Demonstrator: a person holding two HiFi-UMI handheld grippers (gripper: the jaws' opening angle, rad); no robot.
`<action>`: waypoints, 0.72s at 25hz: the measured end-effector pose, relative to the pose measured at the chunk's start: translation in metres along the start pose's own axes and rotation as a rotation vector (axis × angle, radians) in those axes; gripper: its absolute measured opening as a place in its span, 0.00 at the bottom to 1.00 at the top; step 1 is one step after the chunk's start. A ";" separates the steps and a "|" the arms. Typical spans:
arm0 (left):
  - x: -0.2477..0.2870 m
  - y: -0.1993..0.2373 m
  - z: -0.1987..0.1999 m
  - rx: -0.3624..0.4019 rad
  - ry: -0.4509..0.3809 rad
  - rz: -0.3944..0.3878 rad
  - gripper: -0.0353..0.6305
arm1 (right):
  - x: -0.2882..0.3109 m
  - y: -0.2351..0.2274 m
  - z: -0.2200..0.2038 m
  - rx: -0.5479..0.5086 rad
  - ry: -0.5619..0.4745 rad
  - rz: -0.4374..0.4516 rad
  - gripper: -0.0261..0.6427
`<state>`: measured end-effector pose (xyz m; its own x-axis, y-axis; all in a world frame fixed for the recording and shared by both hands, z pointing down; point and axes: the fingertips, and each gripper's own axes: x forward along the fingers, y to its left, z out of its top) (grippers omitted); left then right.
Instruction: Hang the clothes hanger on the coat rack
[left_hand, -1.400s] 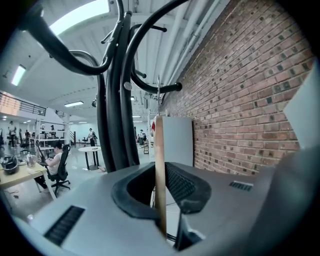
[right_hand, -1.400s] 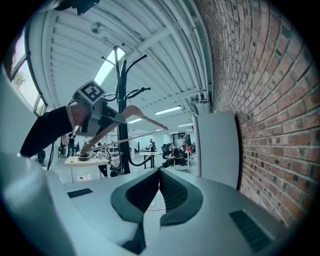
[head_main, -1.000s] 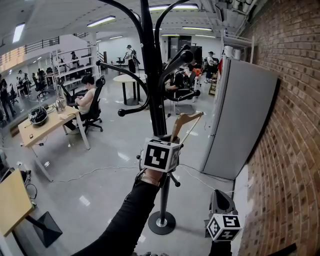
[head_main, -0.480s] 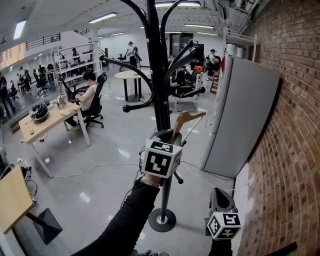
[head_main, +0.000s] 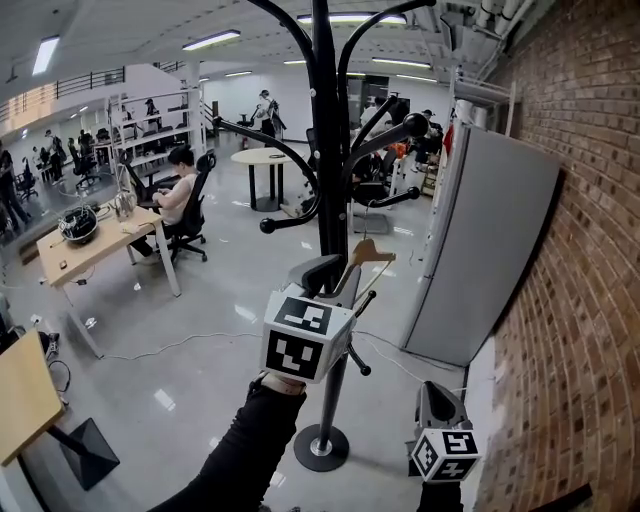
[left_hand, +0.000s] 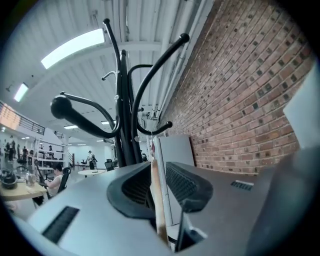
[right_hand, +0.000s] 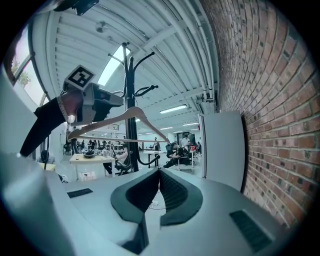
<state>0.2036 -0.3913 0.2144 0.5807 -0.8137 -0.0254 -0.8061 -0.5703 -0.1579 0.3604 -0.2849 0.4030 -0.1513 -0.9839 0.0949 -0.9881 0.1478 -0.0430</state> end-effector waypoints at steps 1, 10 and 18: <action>-0.005 0.001 0.003 -0.011 -0.016 -0.004 0.18 | 0.001 0.000 0.001 -0.003 -0.003 -0.001 0.05; -0.047 0.025 0.000 -0.009 -0.135 0.024 0.18 | 0.003 0.011 0.013 -0.026 -0.027 -0.008 0.05; -0.063 0.026 -0.053 -0.040 -0.086 0.020 0.18 | 0.000 0.012 0.024 -0.027 -0.063 -0.023 0.05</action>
<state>0.1402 -0.3610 0.2646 0.5704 -0.8135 -0.1134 -0.8208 -0.5592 -0.1166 0.3490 -0.2852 0.3786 -0.1274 -0.9913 0.0323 -0.9918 0.1269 -0.0144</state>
